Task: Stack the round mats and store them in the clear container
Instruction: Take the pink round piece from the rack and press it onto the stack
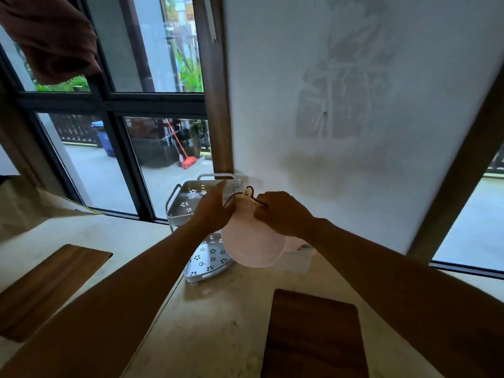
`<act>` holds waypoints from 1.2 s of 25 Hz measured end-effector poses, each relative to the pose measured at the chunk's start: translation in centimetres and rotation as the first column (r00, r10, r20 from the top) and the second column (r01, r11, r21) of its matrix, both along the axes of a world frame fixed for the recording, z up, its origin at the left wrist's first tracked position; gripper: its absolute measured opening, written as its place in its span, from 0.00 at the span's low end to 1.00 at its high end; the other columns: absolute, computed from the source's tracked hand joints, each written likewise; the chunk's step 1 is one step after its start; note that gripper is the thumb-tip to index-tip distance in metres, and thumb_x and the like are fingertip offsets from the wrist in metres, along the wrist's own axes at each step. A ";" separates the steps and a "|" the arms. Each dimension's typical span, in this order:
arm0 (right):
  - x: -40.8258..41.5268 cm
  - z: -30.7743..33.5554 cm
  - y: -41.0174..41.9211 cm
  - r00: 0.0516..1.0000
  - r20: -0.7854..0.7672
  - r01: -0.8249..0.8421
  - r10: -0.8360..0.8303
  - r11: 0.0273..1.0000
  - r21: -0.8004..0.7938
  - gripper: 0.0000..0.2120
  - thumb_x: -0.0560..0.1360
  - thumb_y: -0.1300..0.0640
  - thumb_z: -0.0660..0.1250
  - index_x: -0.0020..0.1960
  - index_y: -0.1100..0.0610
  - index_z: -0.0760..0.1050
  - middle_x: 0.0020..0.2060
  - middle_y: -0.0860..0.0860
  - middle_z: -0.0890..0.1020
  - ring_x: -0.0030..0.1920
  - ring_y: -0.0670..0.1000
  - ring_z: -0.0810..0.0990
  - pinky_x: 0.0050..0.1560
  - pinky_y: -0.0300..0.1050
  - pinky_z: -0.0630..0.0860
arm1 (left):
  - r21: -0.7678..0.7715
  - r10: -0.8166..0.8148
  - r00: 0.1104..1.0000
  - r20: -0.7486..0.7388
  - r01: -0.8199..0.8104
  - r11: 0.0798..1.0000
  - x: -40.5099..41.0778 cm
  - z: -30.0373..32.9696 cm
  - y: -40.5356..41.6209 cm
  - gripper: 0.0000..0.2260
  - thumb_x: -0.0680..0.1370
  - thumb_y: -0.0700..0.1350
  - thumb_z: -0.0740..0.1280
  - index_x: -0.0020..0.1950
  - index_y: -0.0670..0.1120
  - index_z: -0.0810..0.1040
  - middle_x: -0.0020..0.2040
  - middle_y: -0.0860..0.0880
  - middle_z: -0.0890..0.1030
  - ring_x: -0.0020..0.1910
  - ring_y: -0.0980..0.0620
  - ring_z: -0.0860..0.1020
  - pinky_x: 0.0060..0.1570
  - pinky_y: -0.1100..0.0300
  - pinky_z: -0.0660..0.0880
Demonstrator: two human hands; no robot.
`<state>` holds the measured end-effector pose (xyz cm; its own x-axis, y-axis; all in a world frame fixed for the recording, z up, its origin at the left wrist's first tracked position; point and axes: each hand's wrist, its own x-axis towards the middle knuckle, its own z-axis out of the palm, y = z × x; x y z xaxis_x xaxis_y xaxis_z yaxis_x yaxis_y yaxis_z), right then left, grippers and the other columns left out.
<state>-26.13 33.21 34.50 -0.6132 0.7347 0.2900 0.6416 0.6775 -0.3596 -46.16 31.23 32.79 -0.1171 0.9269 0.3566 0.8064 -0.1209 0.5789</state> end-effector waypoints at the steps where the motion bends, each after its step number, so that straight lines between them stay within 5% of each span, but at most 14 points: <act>1: 1.1 -0.3 -0.3 0.999 0.045 0.013 -0.014 1.000 0.021 0.08 0.77 0.49 0.60 0.41 0.50 0.69 0.37 0.48 0.73 0.39 0.51 0.73 0.39 0.44 0.64 | -0.020 -0.022 0.999 -0.035 0.021 1.000 0.5 -0.4 -0.1 0.19 0.76 0.44 0.70 0.66 0.43 0.74 0.64 0.41 0.79 0.62 0.41 0.76 0.63 0.54 0.71; 5: 4.9 -1.8 -0.2 0.997 0.052 0.057 -0.059 0.997 0.043 0.08 0.78 0.50 0.59 0.44 0.53 0.70 0.40 0.50 0.75 0.41 0.53 0.73 0.40 0.45 0.64 | -0.169 -0.102 0.986 -0.133 0.079 0.982 2.1 -1.6 -0.4 0.07 0.72 0.43 0.74 0.47 0.43 0.84 0.45 0.44 0.85 0.42 0.47 0.81 0.45 0.57 0.77; 8: 7.1 -3.4 0.5 0.990 0.078 0.115 -0.116 0.993 0.019 0.08 0.79 0.50 0.58 0.45 0.53 0.70 0.41 0.50 0.73 0.43 0.53 0.73 0.41 0.46 0.65 | -0.193 -0.136 0.980 -0.148 0.106 0.976 3.6 -2.0 -0.4 0.05 0.71 0.44 0.75 0.43 0.43 0.84 0.40 0.44 0.85 0.37 0.50 0.79 0.41 0.57 0.77; 17: 10.5 -7.7 5.1 0.972 0.064 0.229 -0.226 0.972 -0.048 0.13 0.81 0.53 0.56 0.51 0.59 0.75 0.48 0.57 0.80 0.48 0.58 0.77 0.47 0.51 0.73 | -0.270 -0.120 0.991 -0.061 0.099 0.958 7.0 -5.2 3.7 0.05 0.69 0.41 0.76 0.42 0.44 0.84 0.43 0.46 0.84 0.39 0.53 0.79 0.37 0.63 0.70; 22: 10.9 -9.9 10.0 0.985 -0.019 0.166 -0.169 0.980 -0.112 0.11 0.81 0.55 0.58 0.49 0.58 0.77 0.44 0.55 0.80 0.45 0.57 0.77 0.42 0.47 0.69 | -0.196 -0.056 0.998 -0.003 0.054 0.979 7.5 -8.0 8.8 0.06 0.70 0.43 0.76 0.43 0.44 0.82 0.43 0.45 0.85 0.42 0.48 0.82 0.48 0.51 0.80; 30: 10.9 -15.3 18.1 0.971 -0.116 0.190 -0.208 0.970 -0.152 0.11 0.80 0.52 0.62 0.48 0.57 0.80 0.41 0.53 0.81 0.41 0.53 0.77 0.37 0.43 0.66 | -0.148 -0.118 0.986 -0.115 0.100 0.984 6.6 -12.7 17.2 0.06 0.76 0.43 0.70 0.48 0.43 0.85 0.45 0.44 0.86 0.43 0.47 0.82 0.50 0.54 0.78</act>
